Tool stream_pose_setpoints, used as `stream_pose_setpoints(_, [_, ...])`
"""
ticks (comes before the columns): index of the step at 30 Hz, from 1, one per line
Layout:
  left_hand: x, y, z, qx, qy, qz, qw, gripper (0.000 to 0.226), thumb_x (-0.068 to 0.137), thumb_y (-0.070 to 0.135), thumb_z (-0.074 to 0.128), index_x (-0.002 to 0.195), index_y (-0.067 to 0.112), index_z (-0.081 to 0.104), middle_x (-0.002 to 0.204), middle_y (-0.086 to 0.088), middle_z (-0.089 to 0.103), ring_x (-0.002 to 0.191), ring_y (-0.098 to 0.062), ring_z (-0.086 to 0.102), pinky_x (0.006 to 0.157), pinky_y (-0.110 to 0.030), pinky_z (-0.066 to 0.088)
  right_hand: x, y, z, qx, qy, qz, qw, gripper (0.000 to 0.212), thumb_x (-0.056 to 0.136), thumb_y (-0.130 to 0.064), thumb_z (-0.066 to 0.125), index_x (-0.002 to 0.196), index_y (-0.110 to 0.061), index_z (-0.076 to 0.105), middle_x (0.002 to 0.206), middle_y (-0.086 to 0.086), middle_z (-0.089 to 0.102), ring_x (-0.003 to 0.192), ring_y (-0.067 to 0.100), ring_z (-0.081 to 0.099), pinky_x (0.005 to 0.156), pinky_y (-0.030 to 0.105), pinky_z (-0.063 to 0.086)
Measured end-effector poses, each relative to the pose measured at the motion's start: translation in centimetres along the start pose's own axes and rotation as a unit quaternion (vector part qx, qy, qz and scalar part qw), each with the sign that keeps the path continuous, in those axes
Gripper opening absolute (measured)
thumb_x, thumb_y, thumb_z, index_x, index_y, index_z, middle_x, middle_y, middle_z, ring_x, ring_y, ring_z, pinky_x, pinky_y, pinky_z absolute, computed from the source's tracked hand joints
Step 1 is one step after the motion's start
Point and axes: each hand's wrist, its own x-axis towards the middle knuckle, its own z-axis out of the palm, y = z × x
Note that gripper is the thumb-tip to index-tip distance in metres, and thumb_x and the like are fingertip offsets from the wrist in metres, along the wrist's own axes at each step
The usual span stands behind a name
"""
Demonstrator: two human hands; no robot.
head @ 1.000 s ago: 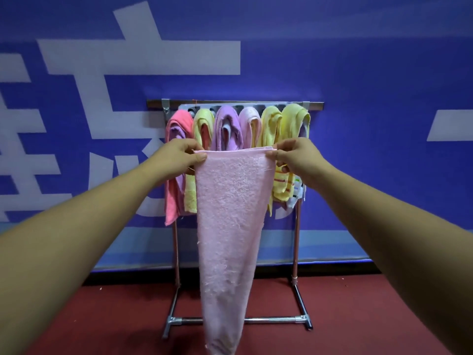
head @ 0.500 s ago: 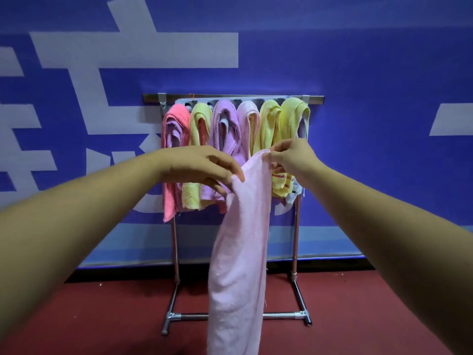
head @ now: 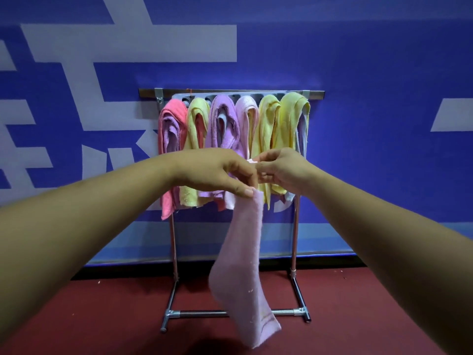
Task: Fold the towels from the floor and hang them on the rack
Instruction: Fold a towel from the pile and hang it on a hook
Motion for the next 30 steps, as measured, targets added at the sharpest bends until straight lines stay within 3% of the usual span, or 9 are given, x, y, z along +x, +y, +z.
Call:
stream_pose_setpoints(5, [0.4,-3.1,0.6,0.023,0.237,-0.088,0.967,0.013,0.090,0.036,0.068,0.091,0.024,0.074,0.083,0.006,0.070,0.078,-0.008,0.062,0.074,-0.030,0.049,0.0,0.1,0.4,0.075,0.014,-0.026,0.997,0.012,0.089,0.011,0.063,0.100,0.006,0.064,0.083,0.020,0.065,0.067,0.020,0.068,0.069,0.028,0.060])
stream_pose_setpoints(9, [0.6,-4.0,1.0,-0.049,0.286,-0.098,0.952,0.012,0.089,0.031,0.071,0.091,0.020,0.076,0.079,0.011,0.070,0.071,0.006,0.060,0.066,-0.011,0.043,-0.3,0.1,1.9,0.042,0.054,-0.097,0.993,0.017,0.087,0.014,0.064,0.093,-0.002,0.061,0.079,0.023,0.063,0.064,0.024,0.064,0.068,0.036,0.061])
stream_pose_setpoints(13, [0.8,-3.8,1.0,-0.063,0.331,-0.097,0.937,0.015,0.089,0.031,0.070,0.092,0.016,0.075,0.085,0.006,0.074,0.084,-0.008,0.068,0.078,-0.026,0.053,-0.1,-0.3,3.1,0.058,0.030,-0.094,0.993,0.012,0.090,0.007,0.060,0.091,0.003,0.071,0.090,0.024,0.068,0.085,0.030,0.065,0.084,0.040,0.055])
stream_pose_setpoints(15, [0.7,-4.1,0.9,-0.068,0.341,-0.107,0.932,0.016,0.088,0.034,0.071,0.091,0.018,0.075,0.086,0.005,0.075,0.088,-0.013,0.070,0.083,-0.032,0.054,-0.1,-0.6,3.2,0.087,0.004,-0.082,0.993,0.016,0.092,-0.003,0.061,0.095,0.009,0.070,0.092,0.023,0.066,0.089,0.029,0.062,0.081,0.034,0.054])
stream_pose_setpoints(18, [0.4,-4.8,0.8,-0.079,0.338,-0.122,0.930,0.014,0.085,0.038,0.073,0.087,0.024,0.075,0.083,0.008,0.075,0.086,-0.010,0.070,0.085,-0.035,0.056,-0.3,-0.6,3.2,0.043,-0.017,-0.106,0.993,0.022,0.090,-0.013,0.072,0.099,0.007,0.071,0.095,0.025,0.068,0.089,0.030,0.062,0.086,0.038,0.055])
stream_pose_setpoints(23, [0.1,-4.9,1.0,-0.102,0.337,-0.123,0.928,0.016,0.085,0.039,0.073,0.083,0.023,0.075,0.079,0.007,0.071,0.077,-0.007,0.064,0.072,-0.023,0.047,-0.1,-0.3,3.7,-0.013,0.035,-0.138,0.990,0.013,0.092,-0.009,0.069,0.095,0.003,0.072,0.090,0.023,0.070,0.082,0.028,0.062,0.084,0.044,0.053])
stream_pose_setpoints(26, [-0.6,-5.7,1.0,-0.123,0.267,-0.146,0.945,0.027,0.078,0.044,0.076,0.069,0.019,0.072,0.071,-0.011,0.058,0.067,-0.013,0.053,0.067,-0.029,0.041,-0.1,-0.2,3.4,0.001,0.072,-0.134,0.988,0.009,0.093,-0.007,0.066,0.086,-0.004,0.071,0.080,0.009,0.067,0.078,0.019,0.060,0.078,0.036,0.052])
stream_pose_setpoints(28, [-1.2,-6.2,1.5,-0.194,0.248,-0.159,0.936,0.029,0.080,0.041,0.077,0.084,0.013,0.074,0.089,-0.019,0.068,0.080,-0.017,0.061,0.079,-0.032,0.046,-0.4,0.0,3.1,-0.011,0.078,-0.133,0.988,0.010,0.093,-0.007,0.066,0.084,-0.006,0.070,0.076,0.004,0.066,0.074,0.014,0.060,0.074,0.030,0.053])
stream_pose_setpoints(30, [-1.3,-6.6,2.2,-0.297,0.286,-0.149,0.899,0.024,0.085,0.026,0.075,0.094,0.005,0.071,0.092,-0.012,0.073,0.090,-0.016,0.067,0.082,-0.026,0.053,-0.6,0.2,3.1,-0.031,0.073,-0.135,0.988,0.010,0.093,-0.009,0.066,0.084,-0.007,0.070,0.077,0.004,0.066,0.074,0.016,0.059,0.075,0.032,0.053])
